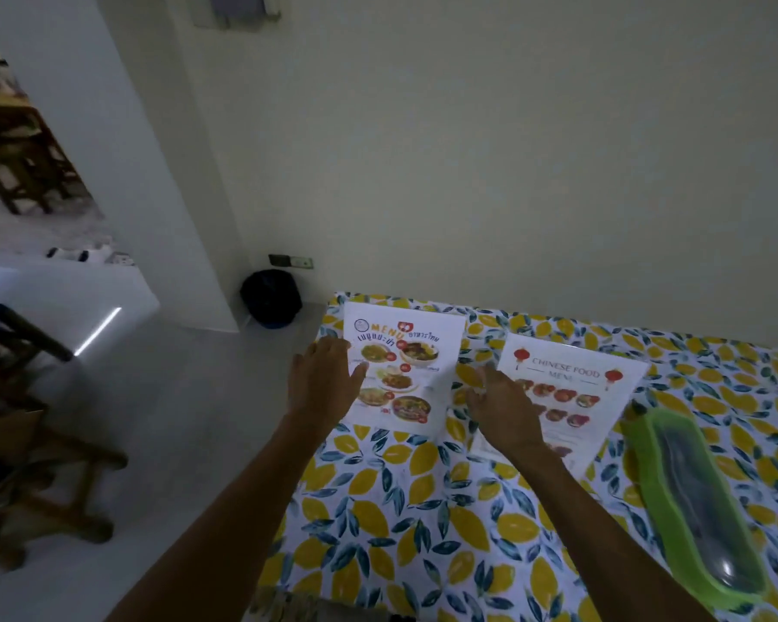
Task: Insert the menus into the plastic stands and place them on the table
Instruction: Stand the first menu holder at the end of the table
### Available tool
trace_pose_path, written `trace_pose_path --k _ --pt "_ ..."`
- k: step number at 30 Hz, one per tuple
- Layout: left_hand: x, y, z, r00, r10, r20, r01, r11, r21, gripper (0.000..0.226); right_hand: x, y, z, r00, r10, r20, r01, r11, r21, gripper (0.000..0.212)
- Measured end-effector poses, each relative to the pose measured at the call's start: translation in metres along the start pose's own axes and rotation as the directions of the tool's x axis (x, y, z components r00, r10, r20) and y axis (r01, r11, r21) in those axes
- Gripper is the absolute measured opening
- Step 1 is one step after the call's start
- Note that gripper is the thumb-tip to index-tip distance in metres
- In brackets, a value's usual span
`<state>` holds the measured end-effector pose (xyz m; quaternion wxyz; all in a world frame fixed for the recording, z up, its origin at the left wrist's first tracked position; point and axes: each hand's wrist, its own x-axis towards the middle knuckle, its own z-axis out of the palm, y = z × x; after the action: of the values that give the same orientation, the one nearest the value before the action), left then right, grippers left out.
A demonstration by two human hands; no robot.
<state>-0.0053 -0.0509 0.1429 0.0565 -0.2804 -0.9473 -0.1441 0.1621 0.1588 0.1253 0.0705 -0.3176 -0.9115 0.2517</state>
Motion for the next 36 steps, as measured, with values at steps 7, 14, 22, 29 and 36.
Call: trace_pose_path --k 7,14,22,29,36 --pt "0.028 -0.027 0.046 0.998 -0.011 0.059 -0.002 0.978 0.209 0.08 0.042 0.007 0.043 0.996 0.0 0.088 0.008 0.995 -0.095 0.056" --pt "0.053 -0.026 0.065 0.977 -0.049 0.208 0.05 0.999 -0.002 0.078 0.062 0.009 0.054 0.995 0.061 0.078 -0.061 0.998 -0.008 0.054" --pt "0.096 -0.039 0.069 0.986 0.031 0.163 -0.045 0.995 0.084 0.039 0.096 -0.005 0.065 0.997 0.041 -0.063 -0.041 0.999 0.003 0.029" --pt "0.197 -0.078 0.054 0.994 0.105 0.034 -0.103 0.993 -0.053 0.034 0.188 -0.062 0.052 0.984 -0.009 -0.176 0.007 1.0 -0.007 0.03" --pt "0.291 -0.103 0.04 0.979 0.203 0.024 -0.204 0.975 0.085 0.035 0.28 -0.102 0.05 0.974 0.003 -0.227 -0.012 0.999 -0.037 0.033"
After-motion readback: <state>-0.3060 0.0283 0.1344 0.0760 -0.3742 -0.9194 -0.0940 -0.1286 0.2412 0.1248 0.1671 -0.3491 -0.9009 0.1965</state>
